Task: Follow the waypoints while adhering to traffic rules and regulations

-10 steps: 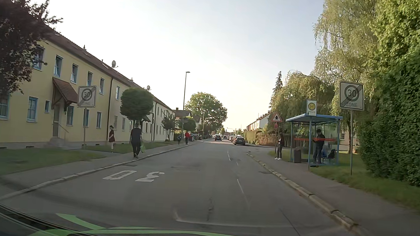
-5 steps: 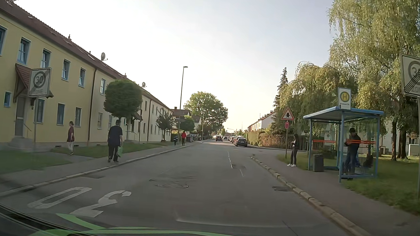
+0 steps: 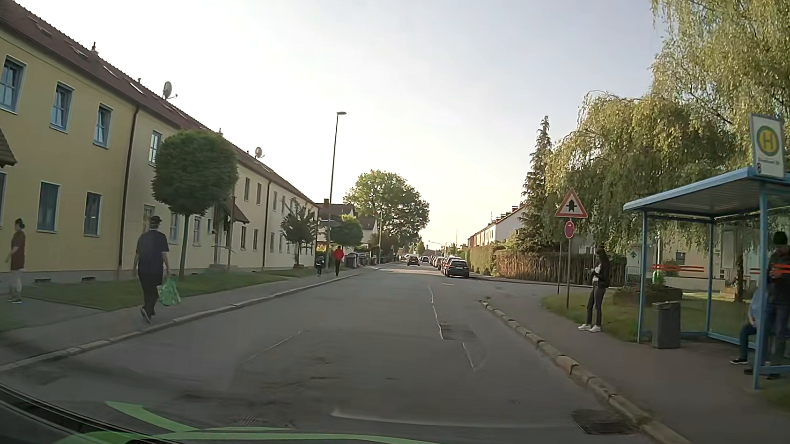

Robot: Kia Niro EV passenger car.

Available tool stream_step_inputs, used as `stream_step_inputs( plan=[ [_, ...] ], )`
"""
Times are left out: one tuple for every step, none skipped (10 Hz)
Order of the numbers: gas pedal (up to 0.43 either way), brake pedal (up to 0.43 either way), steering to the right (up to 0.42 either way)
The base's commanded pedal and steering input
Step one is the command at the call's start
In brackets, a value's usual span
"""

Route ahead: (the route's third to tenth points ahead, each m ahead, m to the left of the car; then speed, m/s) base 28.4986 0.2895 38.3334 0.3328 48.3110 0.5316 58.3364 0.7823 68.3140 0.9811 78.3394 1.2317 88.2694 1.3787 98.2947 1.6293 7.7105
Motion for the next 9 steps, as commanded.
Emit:
stream_step_inputs(
  plan=[
    [0.067,0.000,-0.005],
    [0.067,0.000,-0.005],
    [0.059,0.000,-0.006],
    [0.059,0.000,-0.006],
    [0.059,0.000,-0.006],
    [0.059,0.000,-0.007],
    [0.059,0.000,-0.006],
    [0.059,0.000,-0.007],
    [0.047,0.000,-0.007]
  ],
)
